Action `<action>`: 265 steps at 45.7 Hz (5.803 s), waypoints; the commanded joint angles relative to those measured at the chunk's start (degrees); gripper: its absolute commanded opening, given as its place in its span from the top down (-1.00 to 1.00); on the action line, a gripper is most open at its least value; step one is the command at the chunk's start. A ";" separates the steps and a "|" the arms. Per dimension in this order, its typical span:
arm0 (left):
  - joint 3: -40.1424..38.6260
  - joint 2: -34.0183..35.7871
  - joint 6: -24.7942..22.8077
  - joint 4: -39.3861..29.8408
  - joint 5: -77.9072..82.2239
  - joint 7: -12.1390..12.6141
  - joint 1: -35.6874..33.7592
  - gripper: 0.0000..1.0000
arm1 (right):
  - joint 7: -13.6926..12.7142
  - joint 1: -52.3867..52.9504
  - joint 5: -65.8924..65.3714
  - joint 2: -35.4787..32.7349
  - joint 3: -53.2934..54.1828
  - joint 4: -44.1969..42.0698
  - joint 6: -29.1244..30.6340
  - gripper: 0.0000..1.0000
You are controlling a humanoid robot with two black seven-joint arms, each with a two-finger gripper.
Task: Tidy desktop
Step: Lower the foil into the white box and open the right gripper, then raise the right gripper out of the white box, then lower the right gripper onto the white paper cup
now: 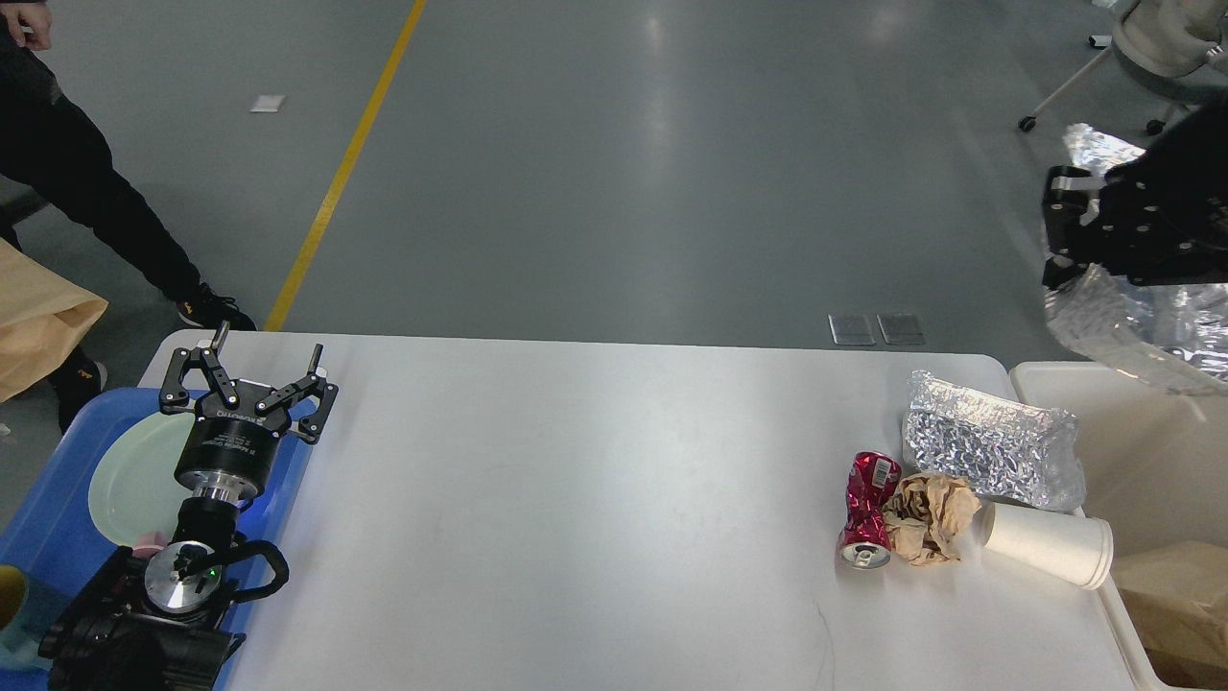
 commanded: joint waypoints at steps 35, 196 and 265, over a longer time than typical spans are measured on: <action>-0.01 0.01 0.00 0.00 0.00 -0.07 0.00 -0.93 | -0.09 -86.99 -2.21 -14.60 41.51 -61.65 -21.53 1.00; -0.01 -0.07 0.00 0.00 0.00 -0.07 0.00 -0.93 | -3.34 6.34 -6.87 4.14 12.61 12.95 8.45 -1.00; -0.01 -0.08 0.00 0.09 0.00 -0.07 0.00 -0.93 | -19.69 -79.28 42.09 -13.44 50.66 -36.01 -32.78 -1.00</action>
